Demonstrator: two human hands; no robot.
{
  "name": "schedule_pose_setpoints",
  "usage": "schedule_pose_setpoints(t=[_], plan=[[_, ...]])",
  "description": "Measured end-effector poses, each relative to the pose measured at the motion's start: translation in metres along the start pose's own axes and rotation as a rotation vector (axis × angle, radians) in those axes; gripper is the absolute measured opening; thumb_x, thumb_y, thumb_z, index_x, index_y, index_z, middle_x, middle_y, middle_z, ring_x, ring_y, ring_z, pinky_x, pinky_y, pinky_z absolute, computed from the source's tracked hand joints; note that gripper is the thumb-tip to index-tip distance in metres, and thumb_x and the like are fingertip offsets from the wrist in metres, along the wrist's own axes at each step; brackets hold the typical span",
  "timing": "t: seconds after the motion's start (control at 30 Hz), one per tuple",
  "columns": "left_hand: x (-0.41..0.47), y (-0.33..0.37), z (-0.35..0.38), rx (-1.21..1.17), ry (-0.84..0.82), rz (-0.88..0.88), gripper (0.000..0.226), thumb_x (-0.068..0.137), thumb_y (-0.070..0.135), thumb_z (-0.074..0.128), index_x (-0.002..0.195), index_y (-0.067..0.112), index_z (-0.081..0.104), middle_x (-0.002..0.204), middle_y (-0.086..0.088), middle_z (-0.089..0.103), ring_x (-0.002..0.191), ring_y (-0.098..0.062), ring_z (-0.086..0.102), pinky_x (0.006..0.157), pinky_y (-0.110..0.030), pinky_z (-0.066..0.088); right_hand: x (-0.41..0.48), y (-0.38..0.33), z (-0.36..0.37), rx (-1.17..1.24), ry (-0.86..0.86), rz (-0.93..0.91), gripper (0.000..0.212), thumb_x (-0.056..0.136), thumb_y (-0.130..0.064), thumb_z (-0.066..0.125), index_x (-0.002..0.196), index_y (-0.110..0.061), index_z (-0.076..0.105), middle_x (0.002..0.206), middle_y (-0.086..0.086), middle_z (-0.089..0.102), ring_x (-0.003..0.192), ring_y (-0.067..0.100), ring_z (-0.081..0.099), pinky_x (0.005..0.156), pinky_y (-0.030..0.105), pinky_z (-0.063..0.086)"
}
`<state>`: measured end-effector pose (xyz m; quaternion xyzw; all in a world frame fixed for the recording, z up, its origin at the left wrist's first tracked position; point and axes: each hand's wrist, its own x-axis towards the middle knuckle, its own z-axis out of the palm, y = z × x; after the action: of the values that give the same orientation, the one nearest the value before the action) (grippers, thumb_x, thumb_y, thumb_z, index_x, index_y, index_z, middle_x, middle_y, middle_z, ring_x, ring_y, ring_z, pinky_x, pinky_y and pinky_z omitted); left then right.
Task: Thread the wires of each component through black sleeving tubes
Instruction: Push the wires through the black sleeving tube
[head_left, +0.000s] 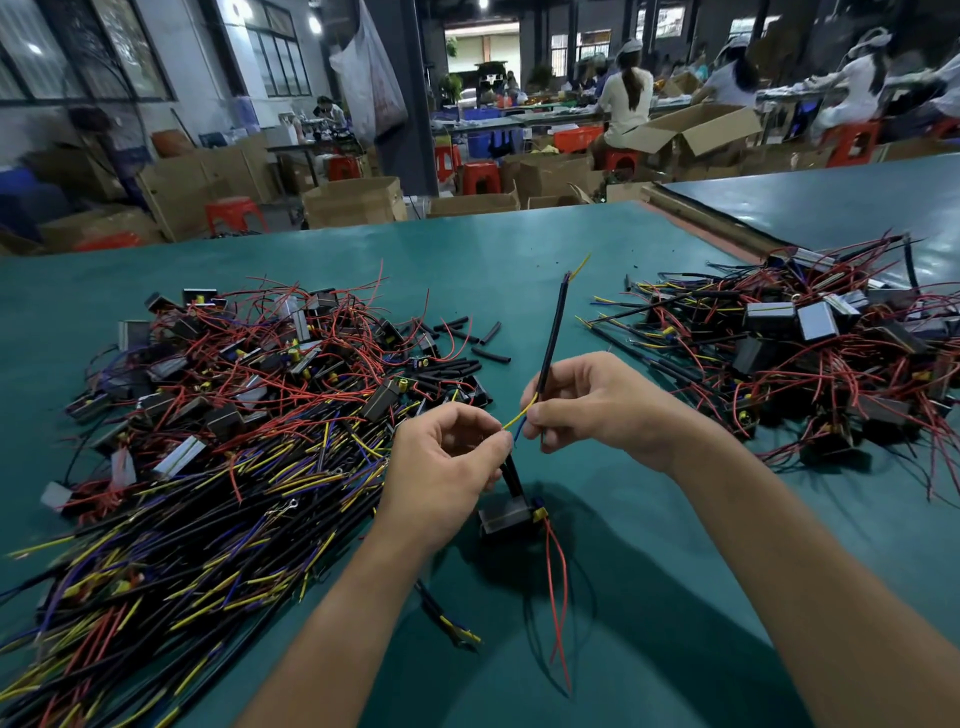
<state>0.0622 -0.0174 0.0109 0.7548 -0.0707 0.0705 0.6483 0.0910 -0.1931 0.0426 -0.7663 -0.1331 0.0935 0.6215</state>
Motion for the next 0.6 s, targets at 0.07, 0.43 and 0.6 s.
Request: schedule_pose_setpoints(t=[0.07,0.43,0.6], plan=[[0.0002,0.0005,-0.0007,-0.055,-0.046,-0.059,0.011,0.08,-0.006,0.072,0.084,0.002,0.065,0.072,-0.018,0.069,0.055,-0.019,0.058,0.056,-0.028,0.052,0.0008,-0.0009,0.0007,0.065,0.05,0.003,0.012,0.089,0.006,0.059,0.084,-0.004,0.063,0.071,0.014,0.071,0.051,0.015,0.056,0.059,0.026,0.055],[-0.0002,-0.0028,0.0002,-0.02,-0.107,-0.094,0.005,0.08,-0.004,0.073,0.083,-0.004,0.069,0.067,-0.011,0.068,0.059,-0.018,0.06,0.064,-0.031,0.054,0.0015,-0.002,0.0034,0.224,0.126,0.005,0.007,0.091,0.0,0.061,0.086,-0.005,0.061,0.078,0.016,0.074,0.054,0.018,0.06,0.059,0.025,0.055],[-0.0019,0.0015,-0.0003,-0.025,-0.106,-0.088,0.009,0.079,-0.004,0.073,0.087,-0.002,0.071,0.071,-0.012,0.072,0.056,-0.014,0.064,0.056,-0.022,0.053,0.0025,0.0007,0.0079,0.22,0.099,-0.024,0.011,0.092,0.0,0.061,0.083,-0.007,0.062,0.076,0.014,0.074,0.056,0.015,0.064,0.06,0.024,0.056]])
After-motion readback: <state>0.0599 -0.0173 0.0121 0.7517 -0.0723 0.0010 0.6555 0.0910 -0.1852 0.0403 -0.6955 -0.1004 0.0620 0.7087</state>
